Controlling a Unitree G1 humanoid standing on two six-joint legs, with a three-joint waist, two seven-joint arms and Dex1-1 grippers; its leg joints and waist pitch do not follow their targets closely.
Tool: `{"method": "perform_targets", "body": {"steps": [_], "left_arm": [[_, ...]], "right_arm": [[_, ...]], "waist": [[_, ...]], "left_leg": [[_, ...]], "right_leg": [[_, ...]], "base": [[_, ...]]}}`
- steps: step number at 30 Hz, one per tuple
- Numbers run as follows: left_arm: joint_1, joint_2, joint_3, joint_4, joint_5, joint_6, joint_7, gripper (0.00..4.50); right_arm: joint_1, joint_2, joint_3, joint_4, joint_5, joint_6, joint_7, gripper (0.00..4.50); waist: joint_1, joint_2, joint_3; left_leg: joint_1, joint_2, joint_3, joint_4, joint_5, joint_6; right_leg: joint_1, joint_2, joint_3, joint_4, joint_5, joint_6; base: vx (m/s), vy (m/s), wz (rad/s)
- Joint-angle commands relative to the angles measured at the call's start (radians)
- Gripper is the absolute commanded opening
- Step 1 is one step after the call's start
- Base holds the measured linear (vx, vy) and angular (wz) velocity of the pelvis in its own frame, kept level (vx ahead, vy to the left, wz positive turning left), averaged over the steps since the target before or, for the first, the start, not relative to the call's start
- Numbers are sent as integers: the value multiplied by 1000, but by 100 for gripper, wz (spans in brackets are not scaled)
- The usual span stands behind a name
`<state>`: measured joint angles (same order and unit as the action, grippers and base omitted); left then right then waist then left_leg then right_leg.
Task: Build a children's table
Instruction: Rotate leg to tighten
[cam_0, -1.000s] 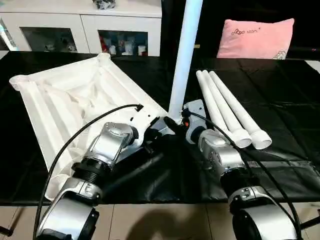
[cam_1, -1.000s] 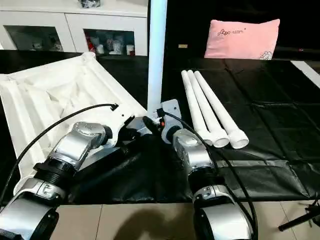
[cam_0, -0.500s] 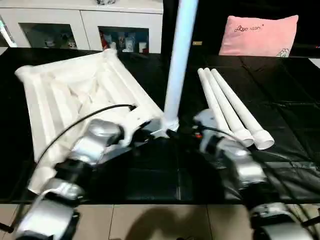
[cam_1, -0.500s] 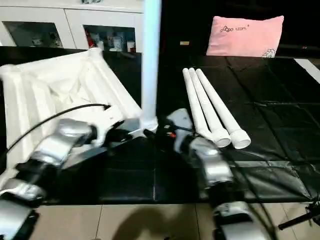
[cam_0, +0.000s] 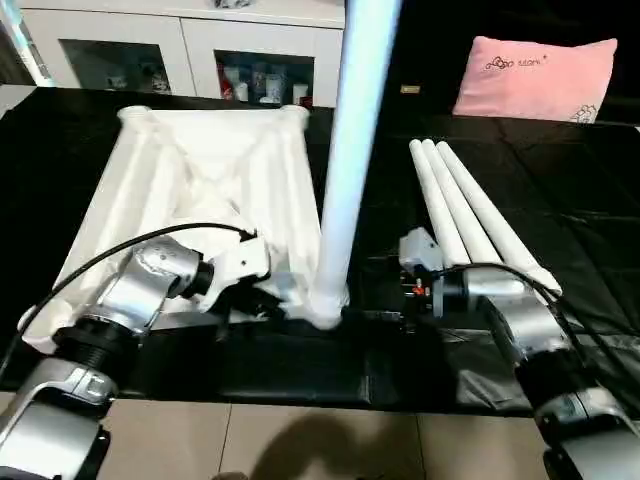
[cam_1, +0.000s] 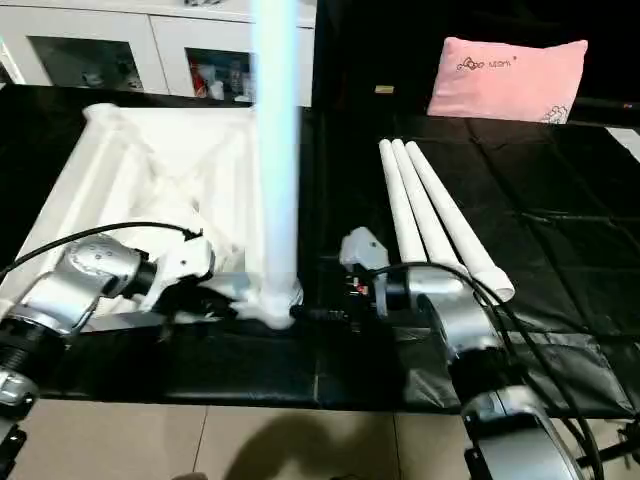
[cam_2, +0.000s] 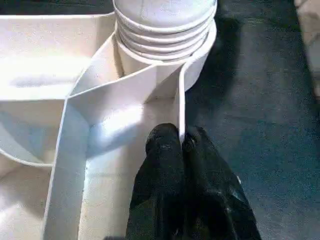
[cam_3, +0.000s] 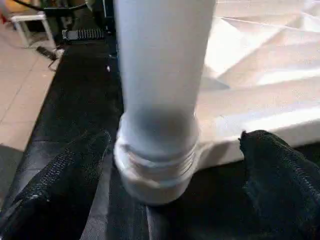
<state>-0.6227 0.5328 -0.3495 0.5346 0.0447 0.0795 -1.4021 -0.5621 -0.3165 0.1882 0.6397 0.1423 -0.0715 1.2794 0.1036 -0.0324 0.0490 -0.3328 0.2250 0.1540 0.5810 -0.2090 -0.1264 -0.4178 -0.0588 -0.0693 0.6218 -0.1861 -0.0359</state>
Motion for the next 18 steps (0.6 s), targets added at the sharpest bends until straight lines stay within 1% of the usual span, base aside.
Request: {"method": "perform_targets", "body": {"steps": [1,2,4,5,8,9,12,14,18], "left_arm": [[11,-10,-45,-29,3,-20,-61,0],[13,-11,-55,-37,7,-28,-70,0],[13,-15,-67,-38,12,-40,-77,0],[11,-19,-69,-34,14,-44,-74,0],[3,-26,-71,-22,17,-49,-66,0],[1,-27,-71,-20,18,-49,-65,0],[2,-28,-73,-21,18,-50,-65,0],[6,-27,-75,-25,19,-50,-67,0],[8,-28,-77,-28,19,-49,-68,0]], "right_arm": [[-23,-2,14,22,-24,-27,19,447],[-38,8,21,46,-30,-43,30,447],[-58,18,33,75,-27,-54,65,447],[-62,21,37,81,-24,-55,79,432],[-67,26,51,94,-20,-59,113,432],[-68,26,53,96,-20,-55,119,403],[-70,28,58,107,-20,-55,130,389],[-74,30,58,123,-22,-60,139,362],[-76,32,55,136,-25,-66,147,331]], "waist": [[-3,2,-66],[-3,2,-65],[-3,2,-63],[-1,1,-63],[2,-3,-62],[4,-1,-63],[5,-4,-63],[5,-4,-63],[5,-4,-65]], "left_leg": [[-10,5,21,-55,-54,77],[-12,5,20,-56,-63,71],[-12,5,20,-56,-81,63],[-9,6,20,-56,-89,60],[-10,6,21,-56,-87,59],[-10,6,20,-56,-83,59],[-11,5,19,-56,-77,57],[-11,5,20,-55,-76,58],[-12,5,20,-54,-66,60]], "right_leg": [[72,-68,49,-51,-31,-249],[71,-69,48,-51,-44,-249],[71,-68,49,-53,-67,-242],[70,-69,49,-54,-83,-238],[71,-68,49,-54,-92,-234],[70,-69,50,-54,-93,-230],[71,-68,49,-53,-93,-225],[71,-68,49,-53,-93,-225],[71,-67,49,-51,-76,-230]], "base": [[0,0,0],[0,0,0],[0,0,0],[0,0,0],[0,0,0],[0,0,0],[0,0,0],[0,0,0],[0,0,0]]}}
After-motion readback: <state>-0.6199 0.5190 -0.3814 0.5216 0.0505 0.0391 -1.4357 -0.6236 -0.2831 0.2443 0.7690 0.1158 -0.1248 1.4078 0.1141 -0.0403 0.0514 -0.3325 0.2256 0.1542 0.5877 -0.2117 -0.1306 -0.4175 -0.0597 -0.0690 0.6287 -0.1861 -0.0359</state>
